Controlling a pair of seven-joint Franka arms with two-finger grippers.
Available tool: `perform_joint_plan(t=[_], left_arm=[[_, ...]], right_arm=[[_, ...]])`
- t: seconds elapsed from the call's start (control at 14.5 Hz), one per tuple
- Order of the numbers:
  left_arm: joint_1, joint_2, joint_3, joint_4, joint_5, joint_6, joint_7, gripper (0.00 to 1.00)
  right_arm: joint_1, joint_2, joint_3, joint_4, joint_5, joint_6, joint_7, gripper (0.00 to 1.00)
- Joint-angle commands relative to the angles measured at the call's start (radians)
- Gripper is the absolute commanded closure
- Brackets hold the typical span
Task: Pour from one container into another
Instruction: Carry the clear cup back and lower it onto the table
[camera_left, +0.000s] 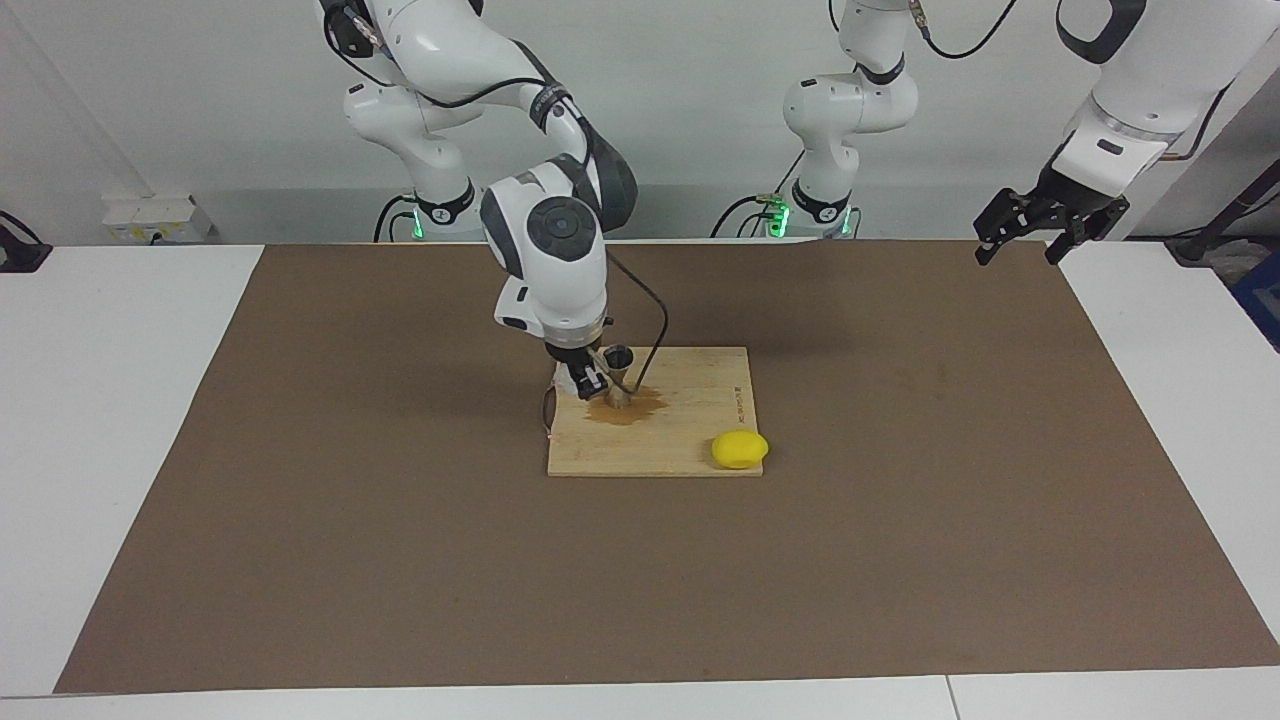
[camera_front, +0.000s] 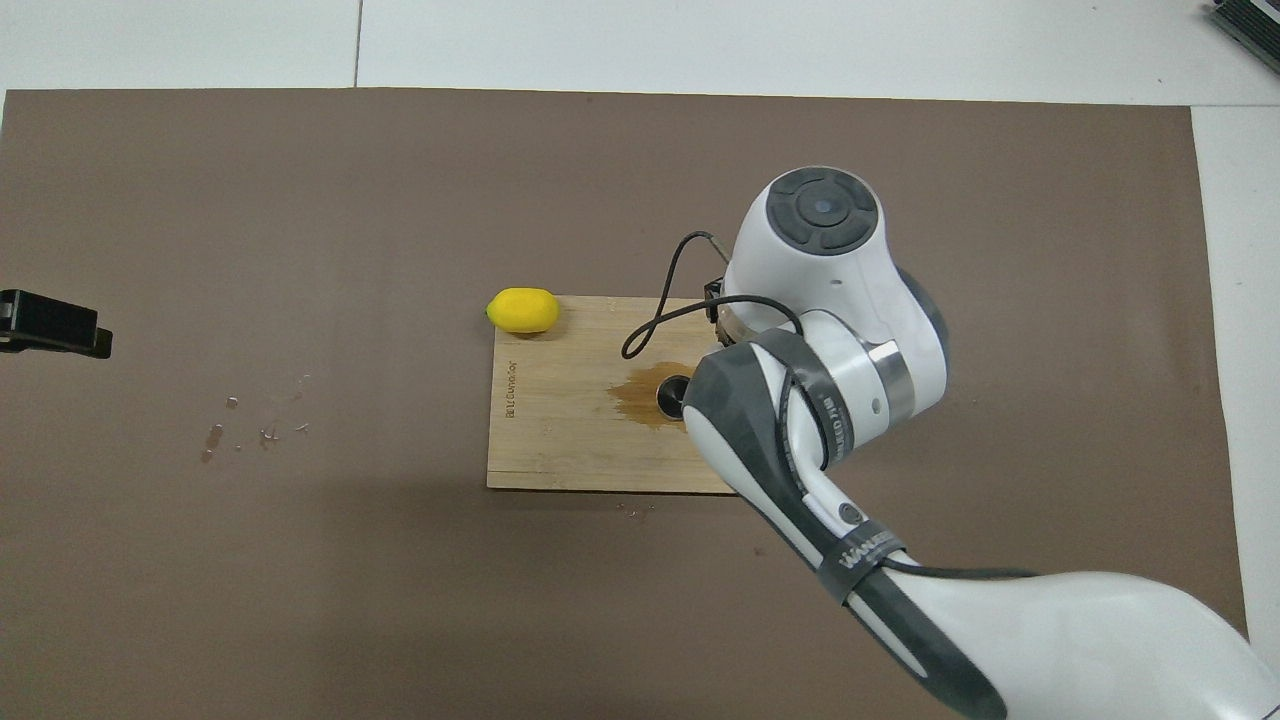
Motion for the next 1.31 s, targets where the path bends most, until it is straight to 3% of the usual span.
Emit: perform_joint_plan(t=[0.0,0.48,0.76,0.89,1.24], left_arm=[[-0.006,-0.032,0.003,-0.041,0.017,0.025,-0.014,0.0],[-0.004,-0.034,0.003,-0.039,0.017,0.025,-0.014,0.0],[-0.006,-0.034,-0.001,-0.039,0.017,0.027,-0.014,0.0],[-0.01,-0.034,-0.001,-0.039,0.016,0.027,-0.016,0.0],[-0.013,-0.032,-0.01,-0.039,0.016,0.027,-0.02,0.0]], right_arm=[[-0.122,-0.002,0.014,-0.03,0.174,0.043,-0.026,1.0],[-0.427,-0.068,0.013,-0.234,0.54,0.06,-0.338,1.0],[-0.577,-0.071,0.013,-0.325,0.597,0.074,-0.48,1.0],[-0.637,-0.027,0.013,-0.329,0.62,0.071,-0.6,1.0],[-0.68,0.006,0.009,-0.377,0.621,0.136,-0.711,1.0]])
